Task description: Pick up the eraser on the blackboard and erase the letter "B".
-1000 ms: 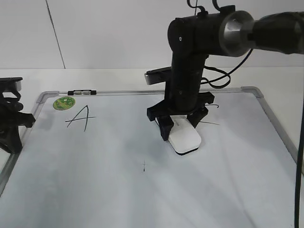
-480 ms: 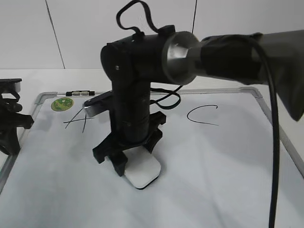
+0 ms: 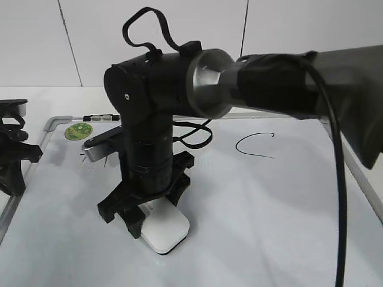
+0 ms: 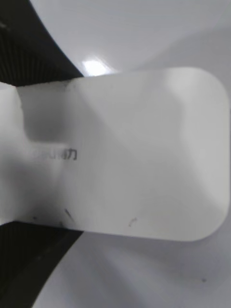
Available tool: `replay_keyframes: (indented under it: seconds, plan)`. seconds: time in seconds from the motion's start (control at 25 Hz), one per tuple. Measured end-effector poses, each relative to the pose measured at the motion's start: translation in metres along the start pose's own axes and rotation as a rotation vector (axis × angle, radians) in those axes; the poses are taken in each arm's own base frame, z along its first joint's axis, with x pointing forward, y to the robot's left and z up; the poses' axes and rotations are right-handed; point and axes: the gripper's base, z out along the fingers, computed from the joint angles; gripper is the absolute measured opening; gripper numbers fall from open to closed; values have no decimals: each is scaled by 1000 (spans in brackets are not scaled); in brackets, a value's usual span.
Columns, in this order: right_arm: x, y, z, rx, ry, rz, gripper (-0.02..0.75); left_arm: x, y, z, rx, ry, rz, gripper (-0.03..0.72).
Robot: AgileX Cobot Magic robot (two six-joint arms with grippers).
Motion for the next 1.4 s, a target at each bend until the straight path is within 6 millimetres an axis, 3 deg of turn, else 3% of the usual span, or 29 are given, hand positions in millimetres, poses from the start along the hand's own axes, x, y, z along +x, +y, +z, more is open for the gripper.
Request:
replay_keyframes:
  seconds: [0.2,0.44,0.56,1.08,1.4]
  plan:
    - [-2,-30,-3,-62,-5,99,562,0,0,0,1,-2,-1,39]
    - [2,-106,-8,-33,-22,251,562,0,0,0,1,-2,-1,39]
    - [6,-126,-9,-16,-24,296,562,0,0,0,1,-2,-1,39]
    - [7,-132,-27,-17,-71,308,561,0,0,0,1,-2,-1,39]
    - [24,-133,-100,74,-228,279,561,0,0,0,2,0,-1,39]
